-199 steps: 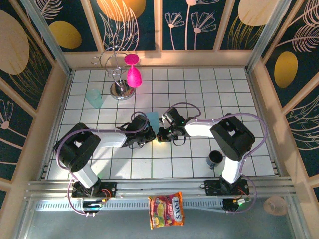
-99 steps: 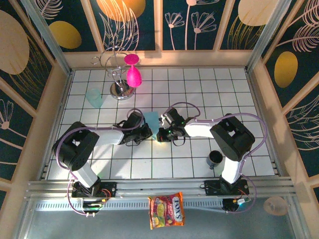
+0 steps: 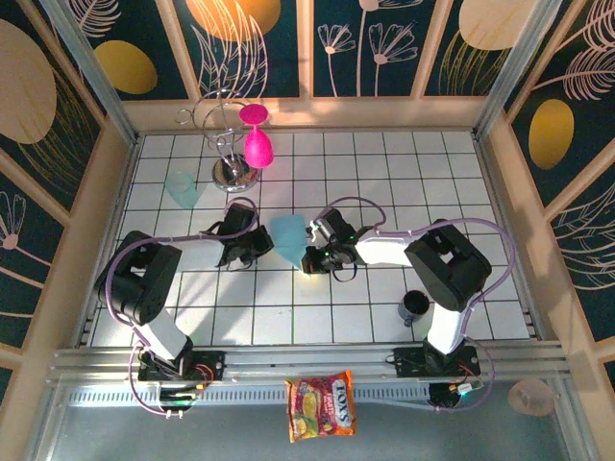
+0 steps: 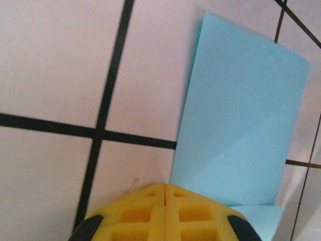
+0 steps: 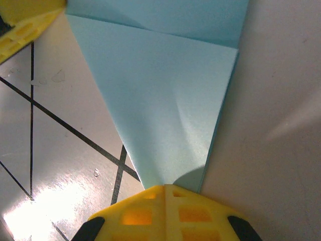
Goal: Fold a paper plane with a square sheet of paper (pick it up from the middle)
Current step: Third fold the triangle at the center of the table.
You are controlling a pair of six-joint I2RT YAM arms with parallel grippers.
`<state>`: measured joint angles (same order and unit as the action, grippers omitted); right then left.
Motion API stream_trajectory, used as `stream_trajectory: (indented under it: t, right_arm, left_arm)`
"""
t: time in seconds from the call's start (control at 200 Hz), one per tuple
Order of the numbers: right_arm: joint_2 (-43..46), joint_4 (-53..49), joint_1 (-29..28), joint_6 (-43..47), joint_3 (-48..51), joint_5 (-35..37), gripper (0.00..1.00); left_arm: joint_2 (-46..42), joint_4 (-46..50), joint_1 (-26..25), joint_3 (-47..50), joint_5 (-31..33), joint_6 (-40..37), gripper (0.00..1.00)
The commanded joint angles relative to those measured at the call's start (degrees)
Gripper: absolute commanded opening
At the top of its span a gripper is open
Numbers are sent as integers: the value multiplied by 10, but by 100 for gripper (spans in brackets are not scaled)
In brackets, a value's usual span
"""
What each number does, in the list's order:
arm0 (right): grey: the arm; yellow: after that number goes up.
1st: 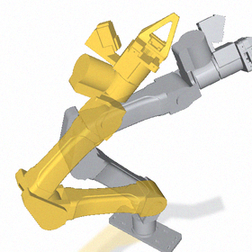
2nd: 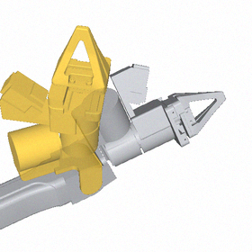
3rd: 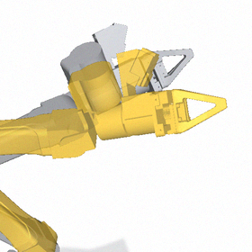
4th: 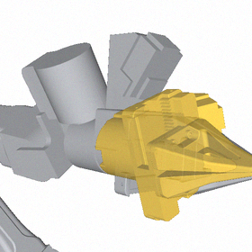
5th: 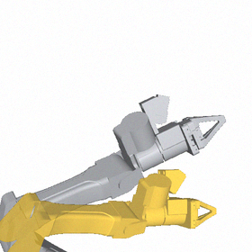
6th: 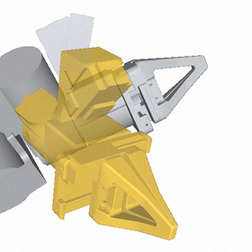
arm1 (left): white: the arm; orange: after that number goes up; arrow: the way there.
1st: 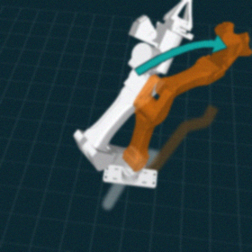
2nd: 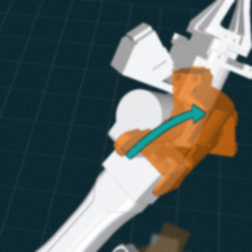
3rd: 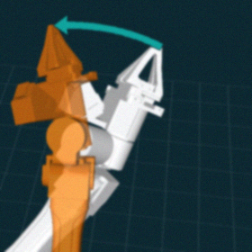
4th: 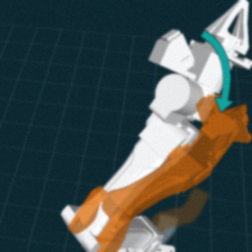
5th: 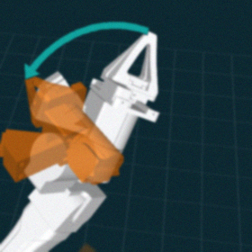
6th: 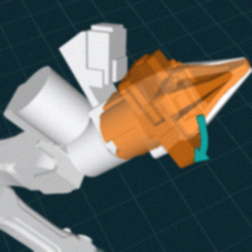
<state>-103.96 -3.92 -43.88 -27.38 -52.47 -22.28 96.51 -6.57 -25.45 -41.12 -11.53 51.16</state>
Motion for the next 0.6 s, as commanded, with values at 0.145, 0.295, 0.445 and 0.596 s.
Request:
stream_trajectory:
  t: [0.145,0.295,0.445,0.596]
  right_arm:
    - [-30,-77,10,3,19,60,0]
    - [-18,-70,16,22,5,42,0]
    - [-12,-73,29,76,-4,39,0]
    - [7,-79,33,128,-16,73,0]
  left_arm:
    - [-62,39,8,-30,13,-31,3]
    - [-87,31,-26,-26,2,-15,5]
    - [-48,-6,-69,-28,-28,8,6]
    - [-1,-31,-82,-39,-46,19,4]
